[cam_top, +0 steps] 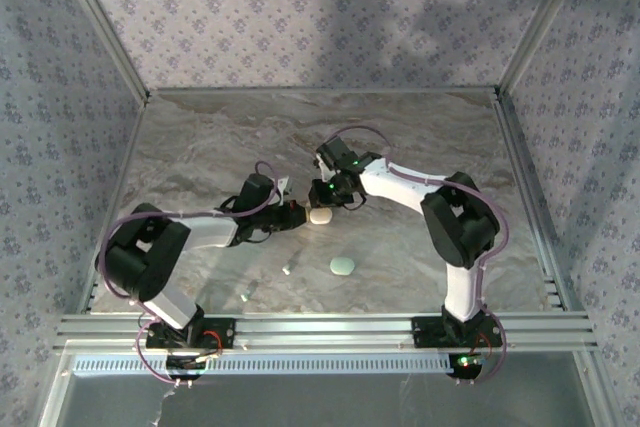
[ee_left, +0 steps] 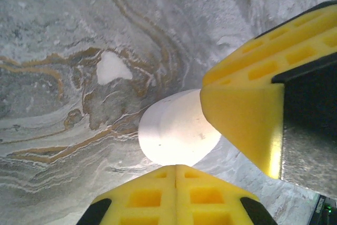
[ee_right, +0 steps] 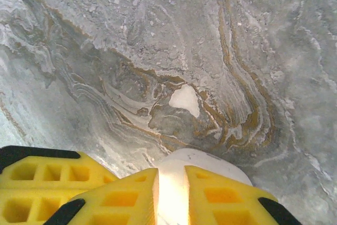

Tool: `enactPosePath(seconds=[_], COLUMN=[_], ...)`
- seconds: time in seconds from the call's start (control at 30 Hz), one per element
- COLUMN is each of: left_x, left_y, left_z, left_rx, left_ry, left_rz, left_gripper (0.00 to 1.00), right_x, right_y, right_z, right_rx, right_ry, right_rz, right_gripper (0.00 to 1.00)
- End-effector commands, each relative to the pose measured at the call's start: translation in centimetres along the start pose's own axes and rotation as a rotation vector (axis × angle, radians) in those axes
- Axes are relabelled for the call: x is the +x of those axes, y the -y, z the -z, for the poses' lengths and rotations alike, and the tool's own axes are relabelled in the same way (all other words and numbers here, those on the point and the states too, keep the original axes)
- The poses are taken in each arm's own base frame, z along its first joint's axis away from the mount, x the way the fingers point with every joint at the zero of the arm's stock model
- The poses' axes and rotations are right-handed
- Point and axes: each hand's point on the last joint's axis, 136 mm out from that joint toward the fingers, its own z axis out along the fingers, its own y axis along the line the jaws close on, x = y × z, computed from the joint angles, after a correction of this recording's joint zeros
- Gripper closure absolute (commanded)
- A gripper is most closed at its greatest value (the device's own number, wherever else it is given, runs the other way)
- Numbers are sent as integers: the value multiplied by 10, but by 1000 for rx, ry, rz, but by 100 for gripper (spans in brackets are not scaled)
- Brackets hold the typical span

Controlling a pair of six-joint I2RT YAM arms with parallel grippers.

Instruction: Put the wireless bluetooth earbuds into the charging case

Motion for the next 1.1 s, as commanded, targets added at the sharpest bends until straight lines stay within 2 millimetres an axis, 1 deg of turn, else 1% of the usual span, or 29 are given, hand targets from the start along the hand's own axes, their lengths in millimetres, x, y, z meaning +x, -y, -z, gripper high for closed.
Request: enactPosePath(seconds=[0.0, 0.17, 0.27, 0.3, 0.33, 0.37, 0.53, 0.67, 0.8, 1.0, 1.07], left_x=[-3, -13, -19, -22, -24, -26, -34, -38, -41, -43, -43], left_y=[1, 6, 8, 10, 12, 13, 21, 22, 21, 16, 13], left_z=[11, 31, 47, 54, 60, 66, 96, 115, 127, 134, 134], left_rx=[-18, -41, -60, -62, -66, -71, -85, -108, -129, -165, -175], left_ry=[42, 123, 184, 208, 232, 253, 362, 435, 483, 517, 517], left_rz=[-24, -67, -101, -117, -131, -145, -213, -250, -276, -280, -276], left_gripper=[98, 89, 82, 80, 78, 77, 67, 64, 60, 37, 27], right_x=[2, 4, 8, 5, 15, 17, 26, 32, 35, 35, 33], right_y=[0, 2, 4, 2, 9, 10, 15, 19, 21, 20, 19], right_z=[17, 34, 44, 50, 48, 50, 59, 58, 51, 36, 31], right_rx=[36, 79, 99, 99, 117, 121, 141, 156, 168, 194, 204], right_ry=[45, 100, 131, 153, 142, 147, 175, 180, 177, 163, 160], right_rz=[-4, 5, 5, 5, 2, 0, -2, -5, -11, -7, -11], right_gripper=[73, 60, 54, 51, 49, 48, 37, 29, 22, 13, 9])
